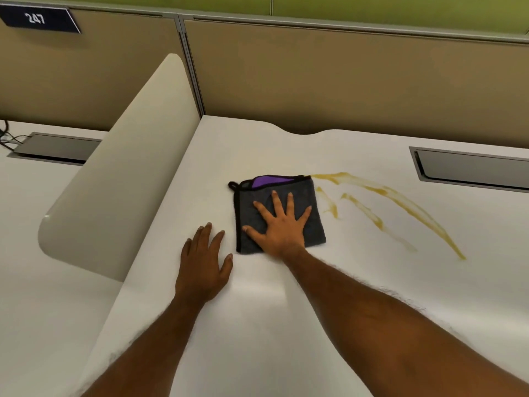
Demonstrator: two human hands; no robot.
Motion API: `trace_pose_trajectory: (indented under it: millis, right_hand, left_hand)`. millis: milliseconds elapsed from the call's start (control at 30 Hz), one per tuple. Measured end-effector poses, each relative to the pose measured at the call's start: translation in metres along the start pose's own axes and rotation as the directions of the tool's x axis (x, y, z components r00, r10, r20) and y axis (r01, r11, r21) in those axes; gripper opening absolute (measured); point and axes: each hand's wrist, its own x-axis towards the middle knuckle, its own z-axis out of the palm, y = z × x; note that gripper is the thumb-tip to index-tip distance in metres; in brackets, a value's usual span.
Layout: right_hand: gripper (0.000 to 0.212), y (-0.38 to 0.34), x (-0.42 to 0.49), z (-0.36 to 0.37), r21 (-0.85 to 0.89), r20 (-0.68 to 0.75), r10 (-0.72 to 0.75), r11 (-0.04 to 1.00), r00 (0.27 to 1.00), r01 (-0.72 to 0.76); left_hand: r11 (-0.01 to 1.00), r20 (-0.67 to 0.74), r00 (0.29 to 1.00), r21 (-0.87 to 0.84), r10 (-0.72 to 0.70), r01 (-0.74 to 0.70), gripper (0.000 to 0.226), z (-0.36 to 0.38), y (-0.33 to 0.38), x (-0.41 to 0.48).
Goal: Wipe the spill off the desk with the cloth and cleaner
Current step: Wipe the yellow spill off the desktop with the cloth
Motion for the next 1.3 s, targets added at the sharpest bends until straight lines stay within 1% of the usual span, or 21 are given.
trace_pose_trajectory:
  millis: [67,133,200,267,333,367,400,467,533,567,600,633,733,800,867,967,1067,1133,1233,1267,1300]
  right_hand:
    - [0.08,-0.001,0.001,-0.001,-0.02,0.006,0.055,0.998,0.998,-0.055]
    - [0.08,-0.006,-0.008,0.001,-0.032,0.02,0.041,0.999,0.999,-0.041]
    - [0.079,-0.007,-0.022,0.005,-0.045,0.02,-0.034,0.998,0.999,0.035]
    - [0.077,0.002,-0.034,0.007,-0.071,0.022,-0.14,0.987,0.99,0.141]
    - [0.076,0.02,-0.035,0.004,-0.067,0.014,-0.183,0.981,0.983,0.184]
    - [0.075,0.03,-0.034,0.002,-0.058,-0.003,-0.16,0.986,0.987,0.159]
    - [0.075,0.04,-0.03,0.0,-0.044,-0.025,-0.104,0.994,0.994,0.103]
    - [0.077,0.053,-0.021,-0.003,-0.011,-0.055,0.05,0.999,0.997,-0.051]
    - [0.079,0.05,-0.012,-0.004,0.011,-0.059,0.178,0.984,0.982,-0.178]
    - [0.079,0.042,-0.01,-0.005,0.016,-0.057,0.21,0.978,0.976,-0.21]
    - [0.08,0.032,-0.01,-0.004,0.014,-0.047,0.213,0.977,0.976,-0.213]
    - [0.081,0.023,-0.013,-0.002,-0.004,-0.034,0.18,0.984,0.983,-0.181]
    - [0.078,0.016,-0.022,0.004,-0.067,-0.003,-0.018,0.998,1.0,0.017]
    - [0.077,0.031,-0.019,0.0,-0.045,-0.014,-0.052,0.998,0.999,0.051]
    - [0.077,0.048,-0.014,-0.004,-0.029,-0.03,0.024,0.999,0.999,-0.025]
    - [0.079,0.057,-0.004,-0.007,0.025,-0.05,0.21,0.978,0.977,-0.209]
    - [0.081,0.04,-0.001,-0.007,0.042,-0.039,0.275,0.961,0.961,-0.273]
    - [0.081,0.029,-0.009,-0.002,0.008,-0.025,0.218,0.976,0.976,-0.217]
    - [0.078,0.038,-0.022,0.003,-0.055,-0.012,0.037,0.998,0.999,-0.037]
    - [0.077,0.048,-0.023,0.002,-0.059,-0.02,0.006,0.998,1.0,-0.008]
    - [0.076,0.057,-0.021,0.0,-0.055,-0.034,0.006,0.998,0.999,-0.008]
  left_hand:
    - [1.0,-0.013,1.0,-0.021,-0.012,0.012,0.069,0.001,-0.001,0.002]
    - [1.0,-0.043,0.999,-0.031,-0.003,0.002,0.066,0.005,-0.002,-0.001]
    - [0.999,-0.051,0.999,-0.045,-0.002,-0.001,0.065,0.006,-0.002,-0.003]
    - [0.999,-0.046,0.999,-0.048,-0.001,-0.002,0.065,0.006,-0.002,-0.002]
    - [0.999,-0.049,0.999,-0.047,0.007,-0.009,0.065,0.005,-0.003,0.0]
    - [0.999,-0.049,0.999,-0.043,0.01,-0.012,0.065,0.005,-0.003,-0.001]
    - [0.999,-0.051,0.999,-0.038,0.012,-0.014,0.064,0.006,-0.004,-0.001]
    - [0.999,-0.06,0.998,-0.033,0.014,-0.016,0.064,0.007,-0.003,-0.001]
    - [0.999,-0.068,0.998,-0.033,0.014,-0.017,0.064,0.008,-0.004,0.001]
    - [0.999,-0.07,0.997,-0.033,0.016,-0.018,0.064,0.008,-0.004,0.002]
    - [0.999,-0.069,0.997,-0.032,0.017,-0.02,0.064,0.009,-0.005,0.002]
    - [0.999,-0.067,0.998,-0.033,0.017,-0.02,0.064,0.009,-0.005,0.001]
    - [0.999,-0.062,0.998,-0.042,0.005,-0.008,0.065,0.006,-0.003,0.001]
    - [0.999,-0.053,0.999,-0.037,-0.002,0.0,0.065,0.005,-0.002,0.002]
    - [1.0,-0.045,0.999,-0.022,-0.007,0.006,0.064,0.005,-0.003,0.002]
    - [1.0,-0.057,0.998,0.006,-0.006,0.006,0.065,0.003,-0.001,0.003]
    - [1.0,-0.06,0.998,0.022,-0.001,0.002,0.065,0.0,0.001,0.015]
    - [1.0,-0.053,0.998,0.019,0.018,-0.017,0.067,-0.001,0.004,0.032]
    - [1.0,-0.033,0.999,-0.018,0.002,-0.003,0.069,0.003,0.016,0.062]
    - [0.999,-0.031,0.999,-0.044,-0.02,0.019,0.069,0.005,0.021,0.069]
    - [0.997,-0.037,0.998,-0.062,-0.043,0.04,0.068,0.008,0.027,0.074]
